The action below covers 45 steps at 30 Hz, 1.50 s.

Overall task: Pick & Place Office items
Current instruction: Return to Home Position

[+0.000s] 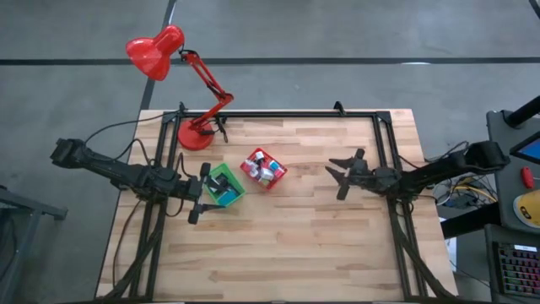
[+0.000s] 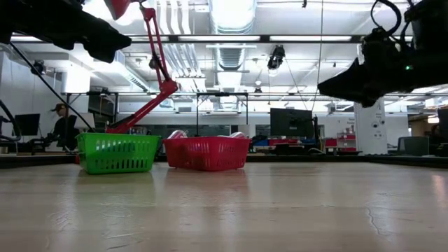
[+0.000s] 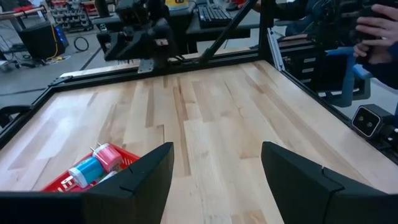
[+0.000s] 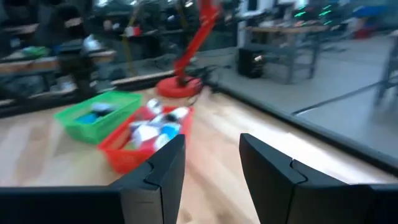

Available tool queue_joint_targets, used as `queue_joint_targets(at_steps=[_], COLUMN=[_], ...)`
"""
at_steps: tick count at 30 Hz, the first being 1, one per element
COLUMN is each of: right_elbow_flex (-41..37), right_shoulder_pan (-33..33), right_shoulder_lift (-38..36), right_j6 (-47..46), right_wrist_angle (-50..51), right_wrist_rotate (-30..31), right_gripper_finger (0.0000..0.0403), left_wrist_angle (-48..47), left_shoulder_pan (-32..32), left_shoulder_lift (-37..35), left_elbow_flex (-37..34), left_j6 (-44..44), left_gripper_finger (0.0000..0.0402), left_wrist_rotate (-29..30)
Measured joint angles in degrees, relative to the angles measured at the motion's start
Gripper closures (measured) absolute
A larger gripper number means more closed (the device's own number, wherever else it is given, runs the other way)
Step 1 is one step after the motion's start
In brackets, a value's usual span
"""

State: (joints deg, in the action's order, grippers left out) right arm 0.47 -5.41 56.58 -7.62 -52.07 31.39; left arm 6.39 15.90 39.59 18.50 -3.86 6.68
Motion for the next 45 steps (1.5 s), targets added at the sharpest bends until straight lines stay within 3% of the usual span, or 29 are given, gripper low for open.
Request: queue_joint_targets(at_steps=[5,12,17,25,28,35,39,45], right_elbow_flex=[0.00,0.00,0.00,0.00,0.00,0.05,0.09,0.09], right_shoulder_pan=[-6.40,-22.24,-32.74,-47.37,-47.30,-40.91,-35.46,-22.91], right_shoulder_lift=[-6.62,-17.39,-21.60,-26.72,-29.88,-39.33,-44.35,-53.39], right_j6=[3.60,7.51,7.84,17.91,20.12,30.50,26.80,20.39], right_wrist_angle=[5.72,16.51,18.78,18.81,18.70,19.12,25.28,37.29], right_wrist_rotate=[10.53,27.42,37.93,46.82,42.83,20.24,14.98,-0.65], right_gripper_finger=[0.0254,0.0254,0.0254,0.0252,0.0252,0.0252,0.0252,0.0252], left_wrist_angle=[-0.07,-0.04,-0.06,-0.04,-0.04,-0.04,-0.04,-0.04], left_shoulder_pan=[-0.01,-0.01,0.00,0.00,-0.01,-0.02,-0.01,-0.01], left_shoulder_lift=[0.02,0.02,0.04,0.04,0.04,0.04,0.04,0.04], left_elbow_flex=[0.01,0.01,0.00,0.00,0.00,0.02,0.00,0.00], left_j6=[0.00,0.00,0.00,0.00,0.00,0.00,0.00,-0.01], left_gripper_finger=[0.0152,0.0152,0.0152,0.0152,0.0152,0.0152,0.0152,0.0152], left_wrist_rotate=[0.01,0.00,0.01,0.01,0.00,0.00,0.00,0.01])
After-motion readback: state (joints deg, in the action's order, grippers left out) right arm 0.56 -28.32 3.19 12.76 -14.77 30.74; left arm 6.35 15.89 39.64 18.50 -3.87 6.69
